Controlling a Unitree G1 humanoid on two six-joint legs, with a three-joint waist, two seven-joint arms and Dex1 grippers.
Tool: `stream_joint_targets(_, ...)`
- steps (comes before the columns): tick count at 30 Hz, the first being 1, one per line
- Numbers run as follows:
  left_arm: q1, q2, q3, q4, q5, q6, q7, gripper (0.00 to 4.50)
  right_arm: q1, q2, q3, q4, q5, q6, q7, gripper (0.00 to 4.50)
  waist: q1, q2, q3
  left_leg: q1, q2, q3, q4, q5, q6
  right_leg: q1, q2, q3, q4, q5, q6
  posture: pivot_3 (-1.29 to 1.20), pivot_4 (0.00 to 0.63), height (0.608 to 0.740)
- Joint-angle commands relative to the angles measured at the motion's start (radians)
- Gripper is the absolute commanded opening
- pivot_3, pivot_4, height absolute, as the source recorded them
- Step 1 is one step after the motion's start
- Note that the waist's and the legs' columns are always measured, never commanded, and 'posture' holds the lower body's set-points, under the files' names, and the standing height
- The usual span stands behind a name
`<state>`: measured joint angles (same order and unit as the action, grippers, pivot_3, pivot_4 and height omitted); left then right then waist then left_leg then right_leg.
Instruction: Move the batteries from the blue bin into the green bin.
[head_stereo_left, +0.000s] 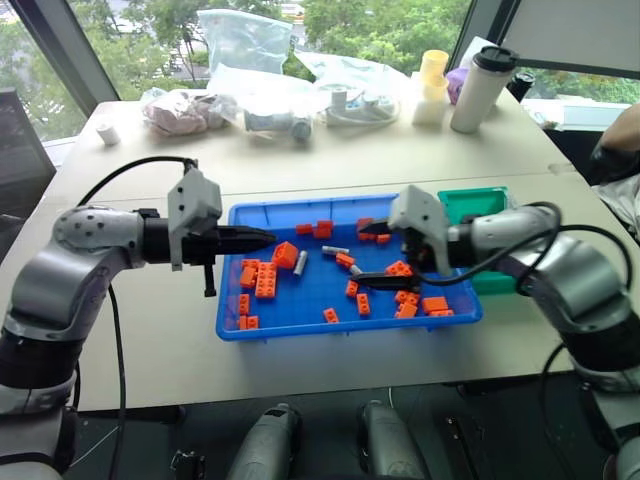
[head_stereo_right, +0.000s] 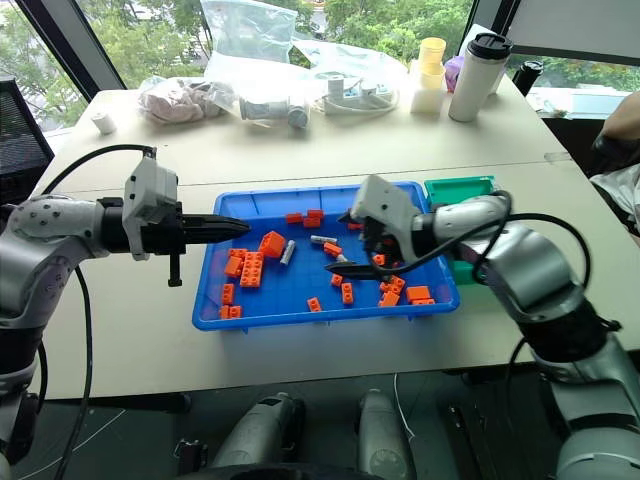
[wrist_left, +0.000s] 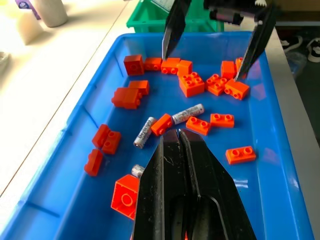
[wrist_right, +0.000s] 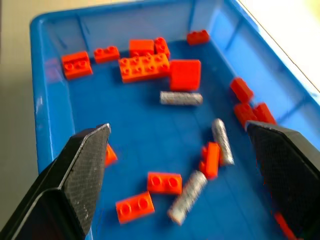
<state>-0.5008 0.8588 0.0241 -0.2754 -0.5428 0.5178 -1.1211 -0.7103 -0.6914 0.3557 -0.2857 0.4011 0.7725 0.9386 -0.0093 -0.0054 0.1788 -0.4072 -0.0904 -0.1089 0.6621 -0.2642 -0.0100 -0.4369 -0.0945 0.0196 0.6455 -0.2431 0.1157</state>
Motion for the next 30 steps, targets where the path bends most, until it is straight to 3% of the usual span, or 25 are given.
stream_joint_targets(1,-0.005,0.016,0.033,-0.021,-0.002,-0.013,-0.003,0.0,-0.075,0.087,0.075,0.117,-0.086,-0.051,-0.007,4.47,0.0,0.0,0.0,-0.001,-0.001,0.0,0.0,0.0,-0.001,-0.001,0.0,0.0,0.0,0.0,0.0,0.0,0.15,0.74)
stream_joint_targets(9,0.035,0.025,0.056,-0.071,-0.017,0.007,0.022,0.0,-0.193,0.287,0.175,0.459,-0.266,-0.116,-0.055,4.47,-0.004,0.0,0.0,-0.001,-0.001,0.0,0.0,0.004,-0.006,-0.003,0.0,0.001,0.002,0.0,0.0,0.0,0.15,0.74)
stream_joint_targets(22,0.06,0.025,0.068,-0.104,-0.023,0.02,0.049,0.0,-0.21,0.399,0.178,0.58,-0.351,-0.118,-0.032,4.47,-0.01,0.0,0.0,-0.001,-0.001,0.0,-0.001,0.004,-0.007,-0.004,0.001,0.001,0.003,0.0,0.0,0.0,0.15,0.74)
stream_joint_targets(25,0.064,0.024,0.067,-0.113,-0.023,0.023,0.055,0.0,-0.196,0.409,0.173,0.564,-0.356,-0.105,-0.024,3.67,-0.009,0.0,0.0,-0.001,-0.001,0.0,-0.001,0.004,-0.007,-0.004,0.001,0.001,0.003,0.0,0.0,0.0,0.15,0.74)
stream_joint_targets(28,0.063,0.023,0.063,-0.115,-0.023,0.024,0.059,0.0,-0.193,0.418,0.173,0.555,-0.367,-0.099,-0.029,2.22,-0.01,0.0,0.0,-0.001,-0.001,0.0,-0.001,0.004,-0.007,-0.004,0.001,0.001,0.003,0.0,0.0,0.0,0.15,0.74)
stream_joint_targets(30,0.061,0.023,0.061,-0.115,-0.023,0.024,0.06,0.0,-0.195,0.418,0.169,0.547,-0.375,-0.094,-0.036,2.19,-0.01,0.0,0.0,-0.001,-0.001,0.0,-0.001,0.004,-0.007,-0.004,0.001,0.001,0.003,0.0,0.0,0.0,0.15,0.74)
